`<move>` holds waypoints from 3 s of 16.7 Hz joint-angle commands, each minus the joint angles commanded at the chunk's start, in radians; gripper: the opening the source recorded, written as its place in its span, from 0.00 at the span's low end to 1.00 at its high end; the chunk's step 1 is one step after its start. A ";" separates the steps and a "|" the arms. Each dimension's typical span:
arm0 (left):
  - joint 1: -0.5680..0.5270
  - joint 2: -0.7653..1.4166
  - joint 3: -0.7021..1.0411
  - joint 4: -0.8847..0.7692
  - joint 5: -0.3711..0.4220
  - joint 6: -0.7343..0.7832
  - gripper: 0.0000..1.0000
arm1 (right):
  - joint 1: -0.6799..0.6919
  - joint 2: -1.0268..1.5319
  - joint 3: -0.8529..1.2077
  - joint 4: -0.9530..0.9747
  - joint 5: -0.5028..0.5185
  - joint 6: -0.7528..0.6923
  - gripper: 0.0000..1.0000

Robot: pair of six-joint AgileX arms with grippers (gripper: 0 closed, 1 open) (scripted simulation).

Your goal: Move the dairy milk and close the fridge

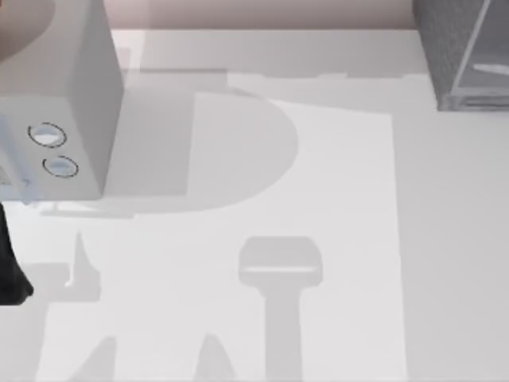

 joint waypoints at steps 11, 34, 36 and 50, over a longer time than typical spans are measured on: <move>0.000 0.000 0.000 0.000 0.000 0.000 1.00 | 0.182 -0.002 -0.033 0.235 0.076 0.316 1.00; 0.000 0.000 0.000 0.000 0.000 0.000 1.00 | 1.088 -0.205 -0.317 0.559 0.802 0.927 1.00; 0.000 0.000 0.000 0.000 0.000 0.000 1.00 | 1.073 -0.200 -0.321 0.555 0.807 0.923 1.00; 0.000 0.000 0.000 0.000 0.000 0.000 1.00 | 1.074 0.161 0.134 0.462 0.813 0.926 1.00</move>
